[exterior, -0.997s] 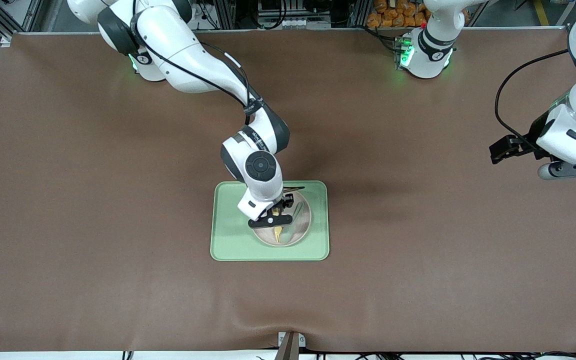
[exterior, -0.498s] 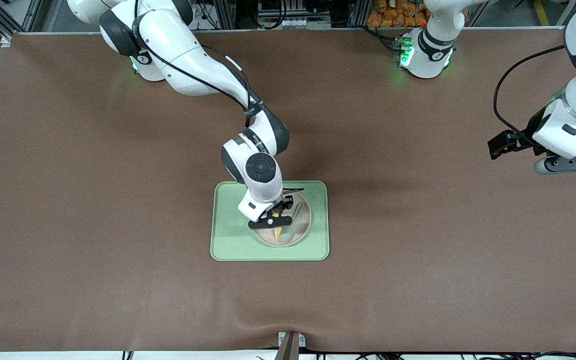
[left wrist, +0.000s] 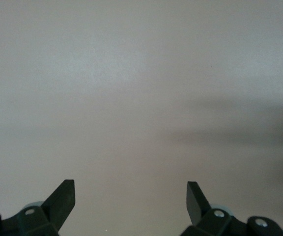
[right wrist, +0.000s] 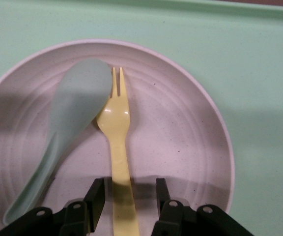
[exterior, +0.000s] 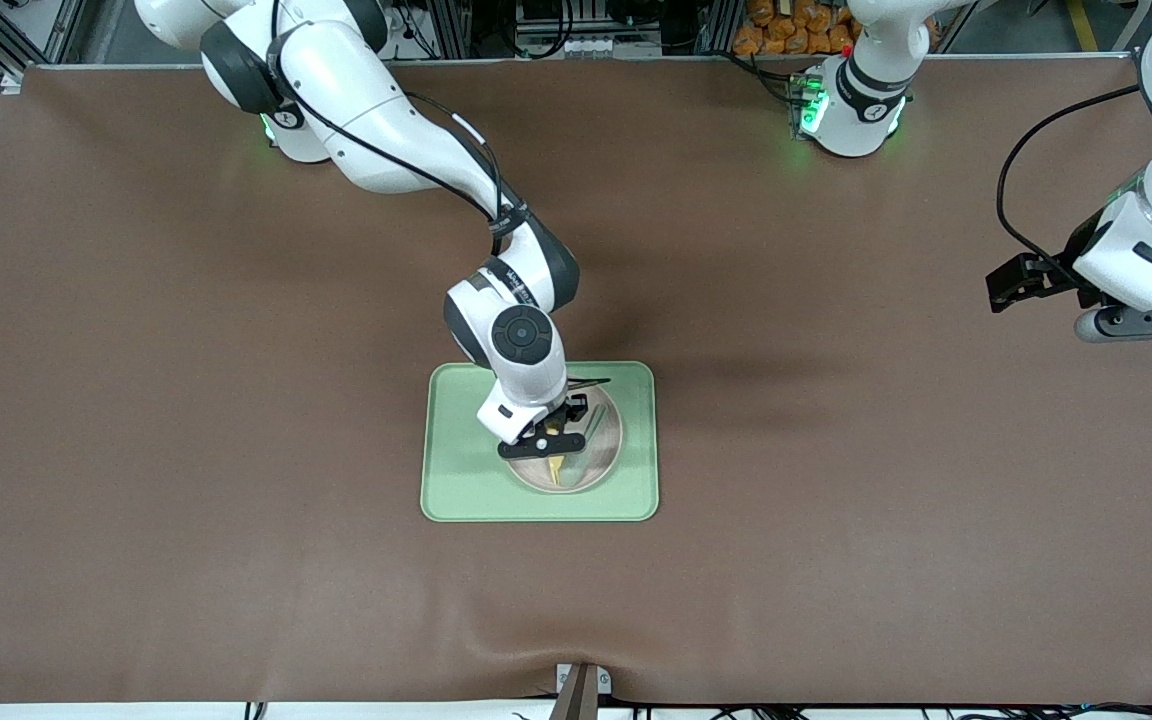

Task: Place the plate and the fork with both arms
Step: 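Lift the yellow fork out of the plate with the right gripper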

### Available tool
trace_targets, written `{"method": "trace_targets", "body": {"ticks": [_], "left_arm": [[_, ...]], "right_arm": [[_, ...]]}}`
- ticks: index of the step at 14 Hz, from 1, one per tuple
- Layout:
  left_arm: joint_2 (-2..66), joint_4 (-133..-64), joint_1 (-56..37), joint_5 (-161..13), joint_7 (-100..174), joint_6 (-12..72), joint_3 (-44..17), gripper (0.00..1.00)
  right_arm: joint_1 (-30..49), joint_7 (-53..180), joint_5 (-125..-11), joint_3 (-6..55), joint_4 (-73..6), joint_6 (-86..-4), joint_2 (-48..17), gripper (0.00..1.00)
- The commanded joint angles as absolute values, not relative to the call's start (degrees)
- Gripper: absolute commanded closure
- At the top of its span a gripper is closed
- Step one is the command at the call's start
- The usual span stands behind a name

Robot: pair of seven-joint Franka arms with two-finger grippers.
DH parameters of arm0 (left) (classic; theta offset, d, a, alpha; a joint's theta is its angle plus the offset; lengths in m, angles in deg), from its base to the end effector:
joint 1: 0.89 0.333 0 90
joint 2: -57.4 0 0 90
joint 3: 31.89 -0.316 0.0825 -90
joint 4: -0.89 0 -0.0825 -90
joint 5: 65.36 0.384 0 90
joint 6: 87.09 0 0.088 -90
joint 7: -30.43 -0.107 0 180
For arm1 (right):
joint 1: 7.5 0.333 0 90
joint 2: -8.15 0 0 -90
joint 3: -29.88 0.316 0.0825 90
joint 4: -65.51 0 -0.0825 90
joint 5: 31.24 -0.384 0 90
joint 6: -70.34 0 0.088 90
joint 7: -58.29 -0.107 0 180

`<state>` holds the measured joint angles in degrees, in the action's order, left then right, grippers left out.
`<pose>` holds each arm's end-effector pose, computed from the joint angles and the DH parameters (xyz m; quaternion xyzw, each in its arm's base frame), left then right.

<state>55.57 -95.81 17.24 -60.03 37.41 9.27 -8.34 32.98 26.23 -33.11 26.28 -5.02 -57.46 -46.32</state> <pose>0.5665 -0.0417 0.5624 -0.9990 -0.0076 0.0132 0.0414 0.5997 0.4673 0.1951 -0.9985 -0.0461 -0.0277 0.0044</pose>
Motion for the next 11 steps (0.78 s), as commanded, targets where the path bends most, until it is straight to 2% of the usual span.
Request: {"method": "trace_targets", "body": {"ticks": [1, 6, 8, 11], "left_arm": [[57.49, -97.29, 17.66, -59.12, 36.59, 8.98, -8.16, 0.00], [57.49, -97.29, 17.66, -59.12, 36.59, 8.98, -8.16, 0.00], [57.49, -97.29, 17.75, -59.12, 36.59, 8.98, -8.16, 0.00], [57.58, -97.29, 17.75, -59.12, 36.59, 8.98, -8.16, 0.00]], "right_arm": [[33.63, 24.45, -32.03, 25.93, -3.48, -57.63, -47.31, 0.51], [33.98, 24.45, -31.42, 25.93, -3.48, -57.63, -48.01, 0.54], [33.98, 24.02, -31.59, 26.01, -3.48, -57.37, -48.01, 0.82], [33.89, 23.31, -31.68, 26.01, -3.39, -56.93, -47.58, 0.90]]}}
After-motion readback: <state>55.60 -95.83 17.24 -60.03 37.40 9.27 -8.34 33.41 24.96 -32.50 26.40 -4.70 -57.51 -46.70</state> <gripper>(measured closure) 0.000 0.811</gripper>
